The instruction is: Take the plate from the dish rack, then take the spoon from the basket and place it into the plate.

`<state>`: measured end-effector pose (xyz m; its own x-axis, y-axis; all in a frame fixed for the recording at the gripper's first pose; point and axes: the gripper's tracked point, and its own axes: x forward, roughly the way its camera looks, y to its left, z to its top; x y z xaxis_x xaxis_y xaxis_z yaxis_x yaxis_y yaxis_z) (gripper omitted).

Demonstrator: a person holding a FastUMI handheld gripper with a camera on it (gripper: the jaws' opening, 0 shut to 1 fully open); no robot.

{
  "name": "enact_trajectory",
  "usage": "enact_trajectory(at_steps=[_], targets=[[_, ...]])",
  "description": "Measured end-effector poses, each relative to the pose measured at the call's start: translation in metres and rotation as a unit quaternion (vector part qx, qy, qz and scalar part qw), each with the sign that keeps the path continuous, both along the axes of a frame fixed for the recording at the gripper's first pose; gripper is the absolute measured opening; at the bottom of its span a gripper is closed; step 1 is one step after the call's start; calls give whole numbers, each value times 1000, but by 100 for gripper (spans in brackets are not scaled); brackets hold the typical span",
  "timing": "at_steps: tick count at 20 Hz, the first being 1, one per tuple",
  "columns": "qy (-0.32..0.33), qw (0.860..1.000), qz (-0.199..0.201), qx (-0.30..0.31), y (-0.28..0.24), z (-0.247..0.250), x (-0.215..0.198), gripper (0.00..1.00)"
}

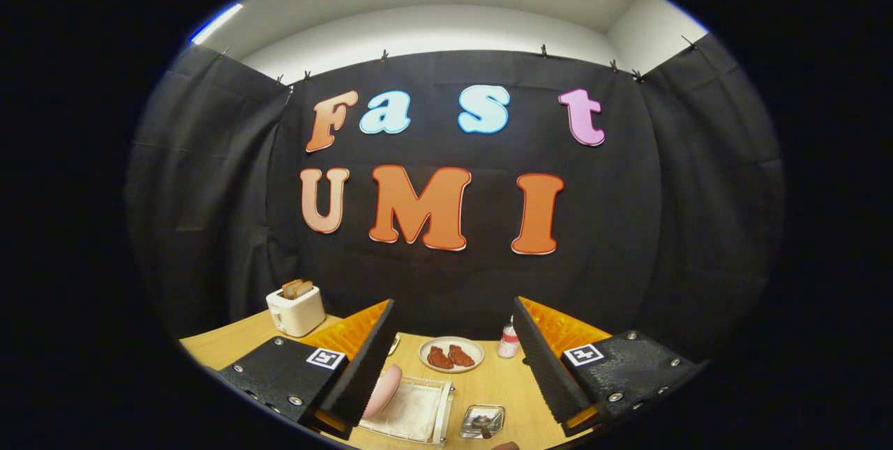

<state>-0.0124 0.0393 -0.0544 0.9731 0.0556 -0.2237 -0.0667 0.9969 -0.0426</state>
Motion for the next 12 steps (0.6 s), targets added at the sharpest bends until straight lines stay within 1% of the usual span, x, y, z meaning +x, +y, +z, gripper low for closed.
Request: enact_trajectory(at_steps=[6,9,12], targets=[[97,994,43,18,36,-43,6,98],[150,986,64,23,56,-67,12,98],[206,974,81,37,74,-91,14,98]])
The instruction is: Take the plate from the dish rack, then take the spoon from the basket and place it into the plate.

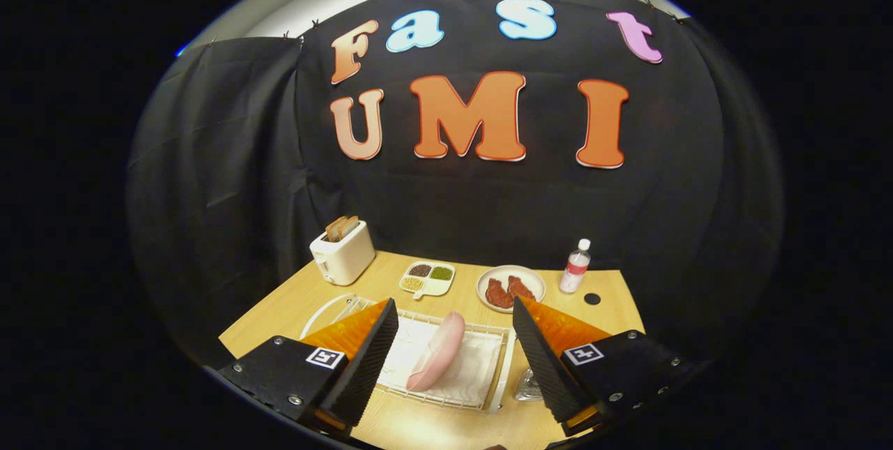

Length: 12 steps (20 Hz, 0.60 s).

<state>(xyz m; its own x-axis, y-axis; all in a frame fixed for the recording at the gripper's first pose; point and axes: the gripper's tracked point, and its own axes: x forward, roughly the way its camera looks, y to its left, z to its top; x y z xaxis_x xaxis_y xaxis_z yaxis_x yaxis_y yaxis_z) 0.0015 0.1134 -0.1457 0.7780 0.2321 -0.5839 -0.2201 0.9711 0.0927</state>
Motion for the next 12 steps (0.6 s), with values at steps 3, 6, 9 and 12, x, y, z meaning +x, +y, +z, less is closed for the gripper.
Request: enact_trajectory(at_steps=[3,6,9,12], targets=[[56,998,5,-2,7,-32,7,98],[121,993,0,-12,7,-68,10,97],[177,984,1,-25,7,-97,13,95],[247,969,1,-14,14,-121,8,92]])
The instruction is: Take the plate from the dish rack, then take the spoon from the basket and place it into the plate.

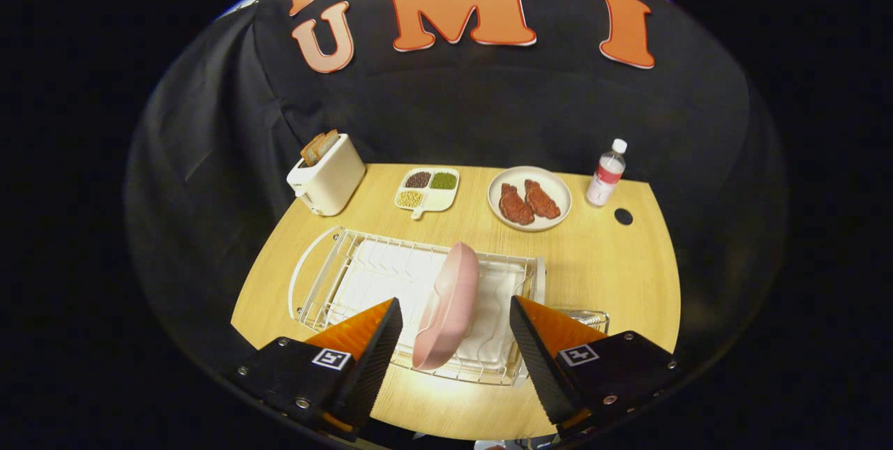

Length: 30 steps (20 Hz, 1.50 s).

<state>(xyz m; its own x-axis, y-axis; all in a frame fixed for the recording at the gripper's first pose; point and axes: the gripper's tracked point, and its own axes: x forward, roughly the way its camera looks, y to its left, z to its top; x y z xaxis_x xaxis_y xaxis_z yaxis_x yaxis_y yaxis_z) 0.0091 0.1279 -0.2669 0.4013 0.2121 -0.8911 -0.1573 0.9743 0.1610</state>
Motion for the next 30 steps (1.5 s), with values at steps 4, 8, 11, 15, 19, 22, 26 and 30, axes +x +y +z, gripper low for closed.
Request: enact_trajectory(at_steps=[4,8,11,15,19,22,26,30], targets=[[39,999,4,-12,3,-25,7,88],[71,997,3,-33,7,-47,10,80],[100,993,-16,-52,7,-61,7,68],[131,989,-7,-65,17,-76,1,61],[153,985,-21,-76,17,-87,-4,52],[165,983,-39,-66,17,-83,-4,37],[148,984,-79,-57,6,-69,1,33],[136,986,-81,-45,-1,-47,1,32]])
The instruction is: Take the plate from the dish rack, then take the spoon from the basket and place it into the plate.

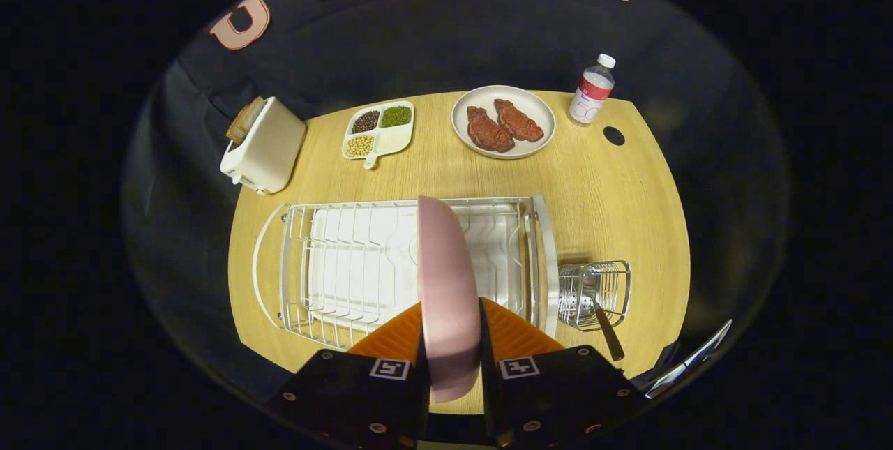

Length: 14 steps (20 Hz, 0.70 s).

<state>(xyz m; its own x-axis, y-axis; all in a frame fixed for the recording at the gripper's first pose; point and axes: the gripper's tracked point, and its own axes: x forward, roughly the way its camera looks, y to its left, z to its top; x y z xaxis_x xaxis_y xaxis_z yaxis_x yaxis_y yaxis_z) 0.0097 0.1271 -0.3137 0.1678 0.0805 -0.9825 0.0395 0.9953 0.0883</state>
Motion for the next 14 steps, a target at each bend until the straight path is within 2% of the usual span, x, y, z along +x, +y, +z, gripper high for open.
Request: enact_trajectory(at_steps=[5,11,14], targets=[[-20,999,-2,31,2,27,-6,21],[-51,998,16,22,-21,47,-26,22],[-52,998,13,30,-29,50,-47,21]])
